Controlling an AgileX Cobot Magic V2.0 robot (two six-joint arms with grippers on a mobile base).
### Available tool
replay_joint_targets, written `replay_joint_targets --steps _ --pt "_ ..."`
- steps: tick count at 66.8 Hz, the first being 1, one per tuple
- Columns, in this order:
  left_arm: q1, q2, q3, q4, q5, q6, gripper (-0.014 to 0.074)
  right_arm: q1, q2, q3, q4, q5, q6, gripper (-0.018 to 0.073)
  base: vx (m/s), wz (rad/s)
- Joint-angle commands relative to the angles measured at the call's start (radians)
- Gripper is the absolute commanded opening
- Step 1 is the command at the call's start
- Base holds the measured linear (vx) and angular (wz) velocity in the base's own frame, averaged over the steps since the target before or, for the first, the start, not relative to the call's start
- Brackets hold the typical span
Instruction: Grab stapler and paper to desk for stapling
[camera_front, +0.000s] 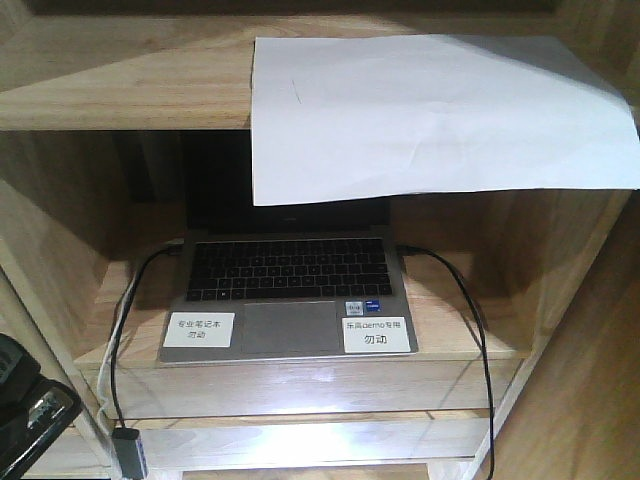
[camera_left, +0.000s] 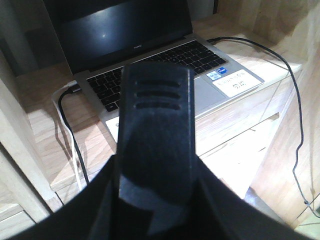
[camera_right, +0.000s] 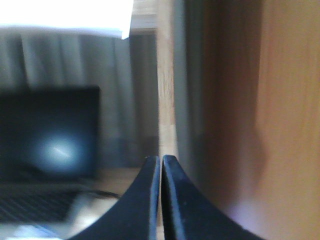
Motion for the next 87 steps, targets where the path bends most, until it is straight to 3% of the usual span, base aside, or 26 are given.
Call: replay_joint_targets --steps 1,17,27,39,50,59,77,87 --pt "-0.003 0.006 -0.035 -0.026 -0.102 -0.001 -0.0007 -0.007 -0.014 0.004 -0.027 -0.080 0.192 -0.0009 0.00 0.00" --pt "-0.003 0.006 -0.035 -0.026 -0.102 -0.001 -0.0007 -0.007 -0.014 0.004 -0.235 -0.081 0.917 -0.0009 0.00 0.00" --pt "-0.003 0.006 -0.035 -0.026 -0.102 -0.001 -0.0007 -0.006 0.007 0.003 -0.342 -0.074 1.206 -0.0003 0.00 0.00" --pt "-0.003 0.006 -0.035 -0.026 -0.102 -0.001 -0.0007 0.024 0.160 -0.005 -0.346 -0.217 1.218 0.0101 0.00 0.00" --pt "-0.003 0.006 -0.035 -0.026 -0.102 -0.001 -0.0007 0.091 0.394 -0.025 -0.343 -0.509 1.216 0.0310 0.00 0.00" --pt "-0.003 0.006 -0.035 -0.026 -0.102 -0.001 -0.0007 0.094 0.603 -0.026 -0.326 -0.791 1.194 0.0438 0.00 0.00" --pt "-0.003 0.006 -0.035 -0.026 -0.102 -0.001 -0.0007 0.094 1.004 -0.128 -0.359 -1.242 1.192 0.0460 0.00 0.00" --pt "-0.003 0.006 -0.035 -0.026 -0.102 -0.001 -0.0007 0.094 1.109 -0.218 -0.370 -1.299 1.205 0.0460 0.00 0.00"
